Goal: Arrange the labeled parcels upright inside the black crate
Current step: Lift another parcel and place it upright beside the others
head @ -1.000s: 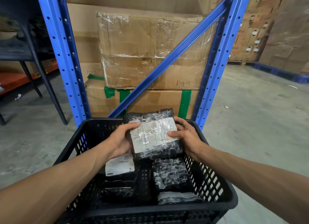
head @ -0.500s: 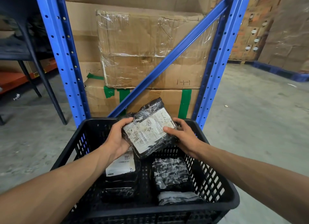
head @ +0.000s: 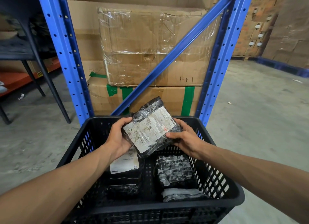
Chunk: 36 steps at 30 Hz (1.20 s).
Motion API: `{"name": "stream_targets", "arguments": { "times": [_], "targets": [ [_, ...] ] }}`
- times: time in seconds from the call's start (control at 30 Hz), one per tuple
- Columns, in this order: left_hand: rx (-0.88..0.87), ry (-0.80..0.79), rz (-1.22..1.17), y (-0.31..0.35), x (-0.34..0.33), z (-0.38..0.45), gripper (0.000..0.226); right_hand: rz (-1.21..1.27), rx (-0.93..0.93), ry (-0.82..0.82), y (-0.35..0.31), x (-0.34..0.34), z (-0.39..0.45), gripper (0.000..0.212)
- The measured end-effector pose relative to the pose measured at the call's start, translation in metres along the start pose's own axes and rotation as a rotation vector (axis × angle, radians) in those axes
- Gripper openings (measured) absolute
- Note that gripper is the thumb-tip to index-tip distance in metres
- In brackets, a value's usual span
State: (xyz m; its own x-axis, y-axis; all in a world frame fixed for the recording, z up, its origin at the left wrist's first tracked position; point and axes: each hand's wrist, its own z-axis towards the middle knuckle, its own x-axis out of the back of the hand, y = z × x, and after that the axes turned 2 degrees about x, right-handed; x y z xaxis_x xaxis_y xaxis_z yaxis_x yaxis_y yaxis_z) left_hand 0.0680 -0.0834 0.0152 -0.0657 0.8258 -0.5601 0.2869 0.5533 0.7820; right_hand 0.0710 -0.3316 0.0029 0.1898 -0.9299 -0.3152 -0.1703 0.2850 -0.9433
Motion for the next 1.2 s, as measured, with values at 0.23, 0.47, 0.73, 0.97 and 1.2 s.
{"name": "stream_targets", "arguments": {
  "times": [0.23, 0.47, 0.73, 0.97, 1.2],
  "targets": [
    [0.020, 0.000, 0.085, 0.001, 0.001, 0.001, 0.027, -0.197, 0.015, -0.005, -0.002, -0.003, -0.003, 0.076],
    [-0.072, 0.053, 0.518, -0.002, -0.008, -0.003, 0.072, -0.686, 0.094, -0.126, -0.021, -0.011, -0.002, 0.088],
    [-0.158, 0.217, 0.630, 0.008, -0.027, -0.001, 0.075, -0.484, -0.085, 0.059, -0.005, 0.000, -0.019, 0.079],
    [0.188, -0.017, 0.434, -0.028, -0.031, 0.006, 0.077, -0.061, -0.170, 0.219, 0.010, -0.001, -0.020, 0.101],
    [-0.087, 0.214, 0.659, -0.025, -0.024, 0.017, 0.086, -0.617, -0.282, 0.047, 0.023, 0.042, -0.004, 0.027]
  ]
}}
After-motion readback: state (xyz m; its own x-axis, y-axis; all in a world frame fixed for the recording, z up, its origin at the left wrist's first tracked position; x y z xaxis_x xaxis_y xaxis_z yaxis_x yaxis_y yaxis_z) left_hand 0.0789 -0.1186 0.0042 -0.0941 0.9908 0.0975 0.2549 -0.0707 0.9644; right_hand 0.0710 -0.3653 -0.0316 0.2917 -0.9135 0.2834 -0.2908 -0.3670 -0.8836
